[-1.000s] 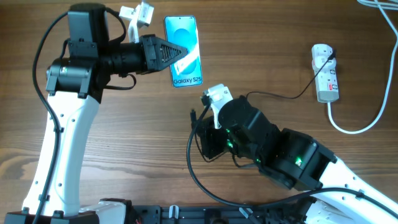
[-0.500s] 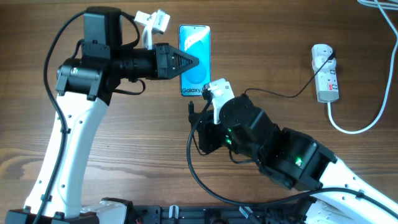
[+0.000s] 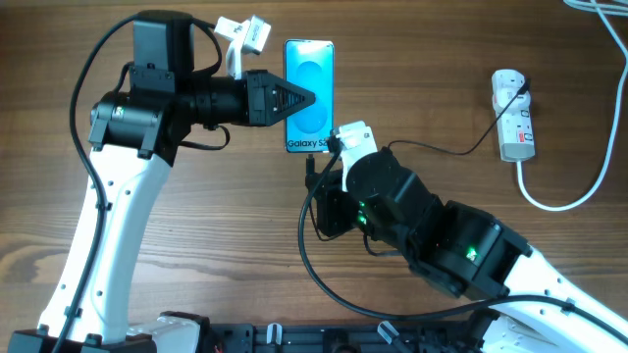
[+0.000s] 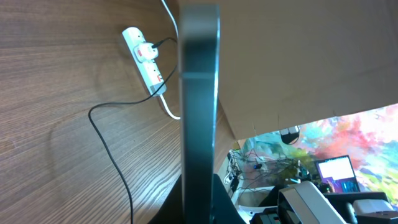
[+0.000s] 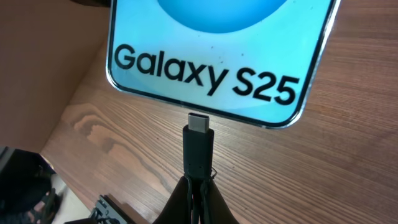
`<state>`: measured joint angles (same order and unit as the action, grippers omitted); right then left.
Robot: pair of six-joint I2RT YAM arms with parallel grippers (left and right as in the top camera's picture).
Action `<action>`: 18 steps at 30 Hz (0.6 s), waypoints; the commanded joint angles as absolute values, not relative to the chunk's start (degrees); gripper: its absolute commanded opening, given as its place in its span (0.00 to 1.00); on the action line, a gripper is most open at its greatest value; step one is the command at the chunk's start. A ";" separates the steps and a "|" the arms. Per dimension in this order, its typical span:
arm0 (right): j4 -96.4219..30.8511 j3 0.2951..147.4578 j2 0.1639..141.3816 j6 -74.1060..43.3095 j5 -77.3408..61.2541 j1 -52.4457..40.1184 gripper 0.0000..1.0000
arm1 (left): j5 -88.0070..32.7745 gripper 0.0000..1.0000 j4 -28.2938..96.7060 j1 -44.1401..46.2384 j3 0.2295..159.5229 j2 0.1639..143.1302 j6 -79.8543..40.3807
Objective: Plug charger to phone and switch on socket
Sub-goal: 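Push the USB-C plug up into the phone's bottom port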
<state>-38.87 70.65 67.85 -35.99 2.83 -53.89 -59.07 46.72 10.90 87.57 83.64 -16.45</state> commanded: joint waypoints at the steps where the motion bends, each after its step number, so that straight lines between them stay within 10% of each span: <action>1: -38.39 71.68 67.66 -36.47 3.79 -53.65 0.04 | -61.49 0.04 46.46 11.14 87.74 83.46 -13.85; 18: -37.45 71.68 67.66 -39.18 1.65 -53.65 0.04 | -62.54 0.04 46.57 11.14 87.74 83.46 -13.85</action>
<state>-38.04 70.65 67.85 -38.39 2.15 -53.89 -60.10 46.74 10.90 87.57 83.64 -15.29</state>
